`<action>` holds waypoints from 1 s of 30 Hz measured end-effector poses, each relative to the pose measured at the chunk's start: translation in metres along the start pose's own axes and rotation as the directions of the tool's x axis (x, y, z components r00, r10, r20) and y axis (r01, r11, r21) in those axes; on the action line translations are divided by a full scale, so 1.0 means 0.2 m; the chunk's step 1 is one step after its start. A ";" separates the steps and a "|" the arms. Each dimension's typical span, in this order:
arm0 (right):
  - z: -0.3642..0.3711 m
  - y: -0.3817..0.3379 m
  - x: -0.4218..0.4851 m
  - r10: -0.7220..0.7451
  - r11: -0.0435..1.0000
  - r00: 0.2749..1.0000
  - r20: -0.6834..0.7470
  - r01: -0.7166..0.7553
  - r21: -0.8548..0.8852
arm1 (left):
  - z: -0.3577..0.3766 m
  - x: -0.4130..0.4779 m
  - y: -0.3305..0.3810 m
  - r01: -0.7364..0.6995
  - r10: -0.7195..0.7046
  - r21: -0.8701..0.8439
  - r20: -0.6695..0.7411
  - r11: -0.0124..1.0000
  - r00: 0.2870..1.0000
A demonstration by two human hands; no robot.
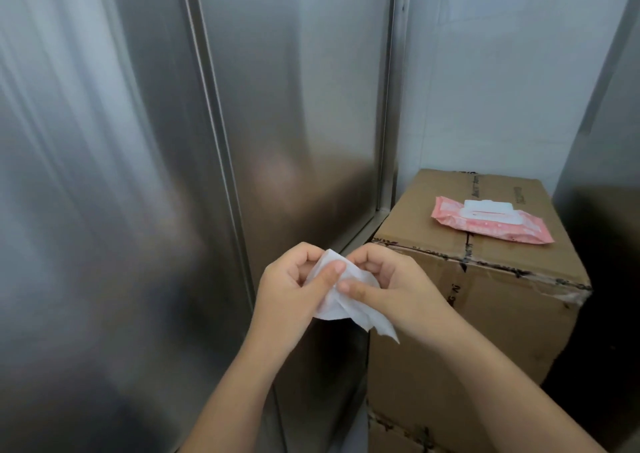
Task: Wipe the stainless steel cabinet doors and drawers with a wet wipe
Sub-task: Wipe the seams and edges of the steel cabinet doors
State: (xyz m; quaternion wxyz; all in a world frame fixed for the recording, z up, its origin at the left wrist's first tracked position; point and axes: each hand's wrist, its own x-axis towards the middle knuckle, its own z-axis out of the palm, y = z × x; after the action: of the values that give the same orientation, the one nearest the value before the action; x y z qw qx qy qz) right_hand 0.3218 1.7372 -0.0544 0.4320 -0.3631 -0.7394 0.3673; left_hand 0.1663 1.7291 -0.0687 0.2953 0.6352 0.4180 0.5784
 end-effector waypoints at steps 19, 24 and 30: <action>0.08 -0.19 -0.20 -0.081 0.960 0.987 0.137 0.040 0.277 | -0.09 -0.45 0.33 -0.008 0.059 0.164 -0.312 0.986 0.948; 0.11 -0.19 -0.28 -0.106 0.946 0.969 0.225 0.029 0.322 | -0.04 -0.64 0.39 0.064 0.030 0.199 -0.437 0.978 0.899; 0.18 -0.25 -0.32 -0.122 0.931 0.963 0.240 0.027 0.364 | -0.08 -0.80 0.47 0.126 0.035 0.284 -0.501 0.951 0.865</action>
State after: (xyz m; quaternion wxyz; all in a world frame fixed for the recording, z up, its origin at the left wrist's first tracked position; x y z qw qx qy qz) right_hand 0.3025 1.6507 -0.0489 0.4046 -0.1989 -0.7234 0.5229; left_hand 0.1723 1.5434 -0.0628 0.0884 0.4915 0.5797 0.6438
